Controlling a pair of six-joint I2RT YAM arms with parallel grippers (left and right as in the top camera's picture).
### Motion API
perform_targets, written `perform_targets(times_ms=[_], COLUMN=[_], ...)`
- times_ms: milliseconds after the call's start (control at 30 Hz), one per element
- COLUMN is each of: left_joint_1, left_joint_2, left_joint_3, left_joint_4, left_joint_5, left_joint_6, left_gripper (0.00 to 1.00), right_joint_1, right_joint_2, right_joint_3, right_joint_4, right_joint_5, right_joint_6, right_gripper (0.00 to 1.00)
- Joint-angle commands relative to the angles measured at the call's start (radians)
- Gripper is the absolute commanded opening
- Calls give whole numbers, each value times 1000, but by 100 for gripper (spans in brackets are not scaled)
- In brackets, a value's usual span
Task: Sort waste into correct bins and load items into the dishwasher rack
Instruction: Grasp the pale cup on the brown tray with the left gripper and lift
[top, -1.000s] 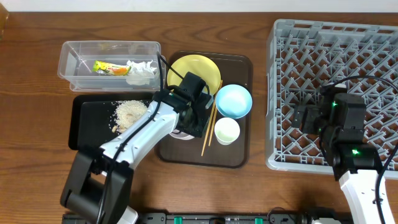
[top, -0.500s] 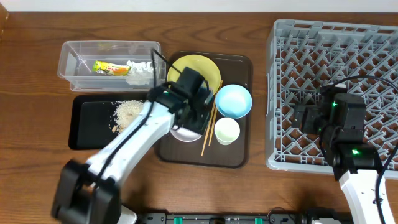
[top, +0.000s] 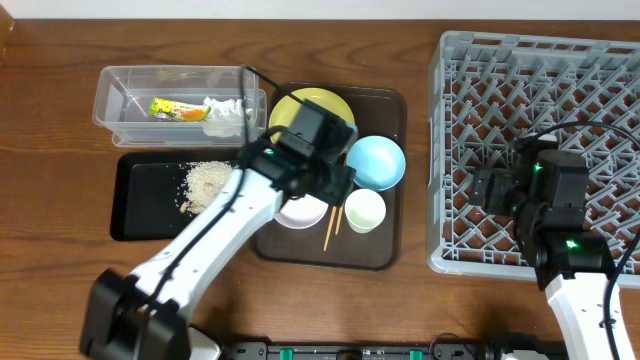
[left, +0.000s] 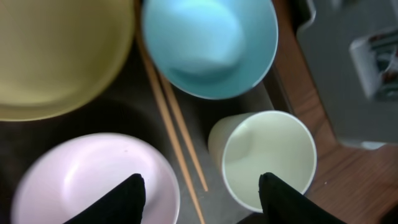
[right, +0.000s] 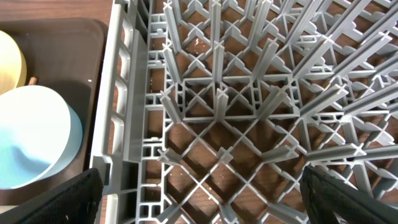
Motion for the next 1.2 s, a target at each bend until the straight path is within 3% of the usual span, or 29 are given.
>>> perform_targets(times_ms=[0,333,400,667,867,1000,1167], left_joint_1=[-26,-32,-32,-12,115,264,425], left_joint_2=[75,192,192,159,-2,-82,-55], left_joint_3=[-14,-14,-13,4,29,29,27], left_joint_4=[7,10,14,-51,-104,-3,237], left_joint_5=[-6,-6,-6,28,168,390,668], left_joint_6=[-10,-48,-48,-59,-58,-92,-333], left_gripper=[56,19,8,6,6,6,6], right_joint_1=[11,11,11,11,11,11,11], right_joint_2=[-3,-3,-3,-3,-3,13,92], right_joint_3=[21,21,21,21,21,21,21], right_joint_4=[-1,-1,-1,-1,74,190,277], right_joint_5=[0,0,0,0,-31,-277,-678], right_joint_6=[-10,-10,-10,-10,-10,-48,-98], right_gripper=[99,99,99,99,99,99,99])
